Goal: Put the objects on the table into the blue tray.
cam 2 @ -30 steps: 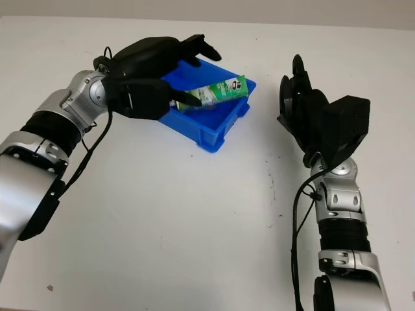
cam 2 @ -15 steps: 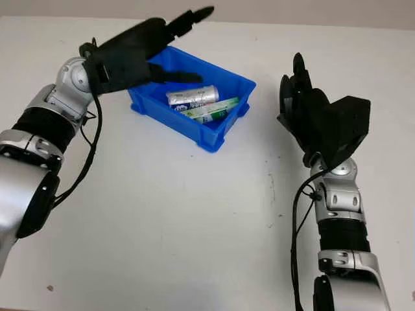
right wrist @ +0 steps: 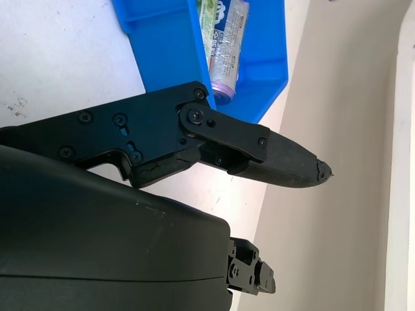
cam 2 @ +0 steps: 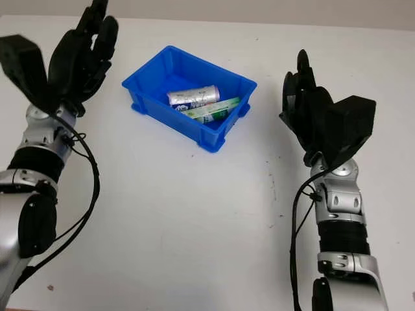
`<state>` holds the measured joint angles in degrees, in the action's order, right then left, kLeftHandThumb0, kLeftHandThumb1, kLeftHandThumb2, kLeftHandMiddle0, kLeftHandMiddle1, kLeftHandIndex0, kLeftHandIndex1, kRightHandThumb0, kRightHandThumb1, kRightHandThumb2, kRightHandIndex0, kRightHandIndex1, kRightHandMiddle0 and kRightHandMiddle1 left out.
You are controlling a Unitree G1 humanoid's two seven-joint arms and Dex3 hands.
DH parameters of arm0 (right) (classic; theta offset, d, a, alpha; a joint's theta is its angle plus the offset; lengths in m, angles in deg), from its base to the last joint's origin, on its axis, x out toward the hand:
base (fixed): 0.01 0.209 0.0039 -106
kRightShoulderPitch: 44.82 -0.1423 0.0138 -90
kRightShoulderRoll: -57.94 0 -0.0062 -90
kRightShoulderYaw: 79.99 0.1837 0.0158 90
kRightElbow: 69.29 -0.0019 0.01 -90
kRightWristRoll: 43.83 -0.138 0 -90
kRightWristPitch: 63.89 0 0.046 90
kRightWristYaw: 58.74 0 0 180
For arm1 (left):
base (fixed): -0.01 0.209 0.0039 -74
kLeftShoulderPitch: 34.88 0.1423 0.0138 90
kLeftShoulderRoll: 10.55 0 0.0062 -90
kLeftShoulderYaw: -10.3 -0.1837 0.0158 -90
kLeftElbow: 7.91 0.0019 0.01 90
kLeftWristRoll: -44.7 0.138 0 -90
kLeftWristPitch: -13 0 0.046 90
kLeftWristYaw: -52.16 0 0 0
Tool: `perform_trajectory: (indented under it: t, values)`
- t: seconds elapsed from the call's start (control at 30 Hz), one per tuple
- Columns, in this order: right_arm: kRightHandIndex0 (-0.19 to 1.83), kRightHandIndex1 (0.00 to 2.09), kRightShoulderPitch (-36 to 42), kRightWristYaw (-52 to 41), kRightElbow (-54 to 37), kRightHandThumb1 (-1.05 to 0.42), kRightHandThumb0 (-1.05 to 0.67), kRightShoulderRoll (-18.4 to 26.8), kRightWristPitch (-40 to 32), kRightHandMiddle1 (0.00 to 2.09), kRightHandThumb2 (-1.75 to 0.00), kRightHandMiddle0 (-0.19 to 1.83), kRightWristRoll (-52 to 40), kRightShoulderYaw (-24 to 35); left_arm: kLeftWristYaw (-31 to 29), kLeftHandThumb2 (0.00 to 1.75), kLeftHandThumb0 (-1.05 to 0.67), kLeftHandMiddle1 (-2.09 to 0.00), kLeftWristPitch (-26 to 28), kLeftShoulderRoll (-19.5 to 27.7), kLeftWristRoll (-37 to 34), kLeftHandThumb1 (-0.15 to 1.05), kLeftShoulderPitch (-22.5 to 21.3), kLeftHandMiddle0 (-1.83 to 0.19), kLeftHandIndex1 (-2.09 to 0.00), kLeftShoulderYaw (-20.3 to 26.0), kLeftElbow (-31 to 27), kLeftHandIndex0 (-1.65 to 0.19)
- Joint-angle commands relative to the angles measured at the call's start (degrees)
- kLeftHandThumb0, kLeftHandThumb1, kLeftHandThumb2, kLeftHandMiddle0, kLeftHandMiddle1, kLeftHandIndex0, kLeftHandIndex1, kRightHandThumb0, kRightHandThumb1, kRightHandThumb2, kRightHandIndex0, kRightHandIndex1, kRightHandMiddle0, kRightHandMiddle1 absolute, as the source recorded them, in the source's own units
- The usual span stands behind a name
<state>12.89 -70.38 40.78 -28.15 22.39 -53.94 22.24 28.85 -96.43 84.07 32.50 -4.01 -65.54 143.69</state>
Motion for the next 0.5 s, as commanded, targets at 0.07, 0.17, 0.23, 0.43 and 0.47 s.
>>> perform_trajectory:
  t: [0.07,0.17,0.23,0.43,0.47]
  values:
    - [-0.19,0.00,0.7,0.8,-1.5,-1.05,-0.74,-0.9,1.1,0.00,-0.77,-0.19,-0.3,0.7,0.6,0.55,-0.70,0.00,-0.6,-1.0,-1.8,1.05,4.0,0.19,0.00,1.9,-2.4,0.19]
    - [-0.19,0.00,0.9,1.0,-2.0,-1.05,-0.75,-1.2,0.8,0.00,-0.78,-0.19,-0.6,0.7,0.6,0.56,-0.71,0.00,-0.7,-1.3,-2.5,1.05,6.3,0.19,0.00,2.8,-2.5,0.19]
    - [-0.19,0.00,1.2,1.2,-2.6,-1.05,-0.75,-1.5,0.2,0.00,-0.78,-0.19,-0.6,0.7,-0.1,0.59,-0.72,0.00,-0.3,-1.4,-3.0,1.05,7.5,0.19,0.00,3.2,-2.5,0.19]
    - [-0.19,0.00,1.9,1.7,-4.4,-1.05,-0.75,-1.9,-0.8,0.00,-0.77,-0.19,-1.1,0.7,-0.4,0.61,-0.70,0.00,0.8,-2.4,-3.9,1.05,10.1,0.19,0.00,3.4,-4.6,0.19]
    - [-0.19,0.00,2.0,1.8,-4.7,-1.05,-0.75,-2.0,-0.9,0.00,-0.77,-0.19,-1.2,0.8,0.1,0.62,-0.70,0.00,0.6,-2.6,-3.7,1.05,10.6,0.19,0.00,3.2,-5.2,0.19]
